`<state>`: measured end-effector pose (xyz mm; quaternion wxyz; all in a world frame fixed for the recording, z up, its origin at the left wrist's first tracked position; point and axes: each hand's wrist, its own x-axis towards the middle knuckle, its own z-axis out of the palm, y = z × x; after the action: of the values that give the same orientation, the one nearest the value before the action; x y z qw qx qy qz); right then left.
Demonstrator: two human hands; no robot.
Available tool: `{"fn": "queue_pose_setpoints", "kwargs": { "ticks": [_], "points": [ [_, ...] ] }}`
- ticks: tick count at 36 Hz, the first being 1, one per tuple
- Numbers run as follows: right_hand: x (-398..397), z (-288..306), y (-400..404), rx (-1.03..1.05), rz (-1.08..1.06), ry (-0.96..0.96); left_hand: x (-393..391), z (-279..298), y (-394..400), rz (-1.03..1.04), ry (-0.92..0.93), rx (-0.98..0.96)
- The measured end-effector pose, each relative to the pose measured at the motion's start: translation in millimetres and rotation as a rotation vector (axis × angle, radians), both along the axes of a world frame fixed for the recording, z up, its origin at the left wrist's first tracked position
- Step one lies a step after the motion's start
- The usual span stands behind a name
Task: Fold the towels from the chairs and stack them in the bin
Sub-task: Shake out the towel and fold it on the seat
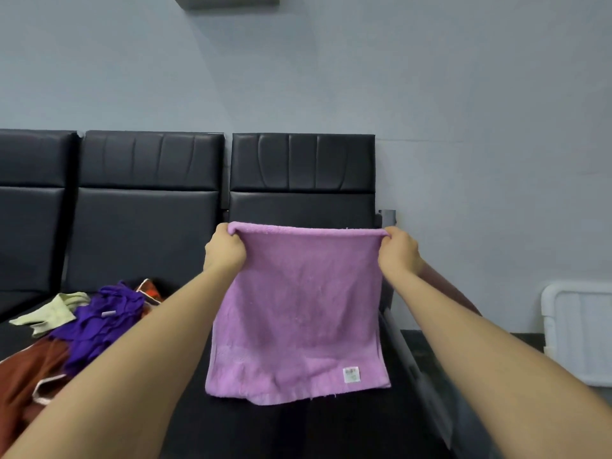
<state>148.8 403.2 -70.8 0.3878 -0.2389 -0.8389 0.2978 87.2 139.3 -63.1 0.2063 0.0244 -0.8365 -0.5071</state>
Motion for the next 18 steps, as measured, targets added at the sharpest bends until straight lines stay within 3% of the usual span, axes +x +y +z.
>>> {"fn": "queue_pose_setpoints", "kwargs": {
  "ticks": [8, 13, 18],
  "points": [
    [-43, 4, -11, -0.501, 0.131, 0.304, -32, -8, 12, -0.111, 0.098, 0.303],
    [-58, 20, -19, -0.623, 0.227, 0.470, -52, 1, 9, -0.180, 0.170, 0.378],
    [-60, 30, -22, -0.609, 0.277, 0.596, -53, 7, 4, -0.169, 0.188, 0.398]
  ]
}}
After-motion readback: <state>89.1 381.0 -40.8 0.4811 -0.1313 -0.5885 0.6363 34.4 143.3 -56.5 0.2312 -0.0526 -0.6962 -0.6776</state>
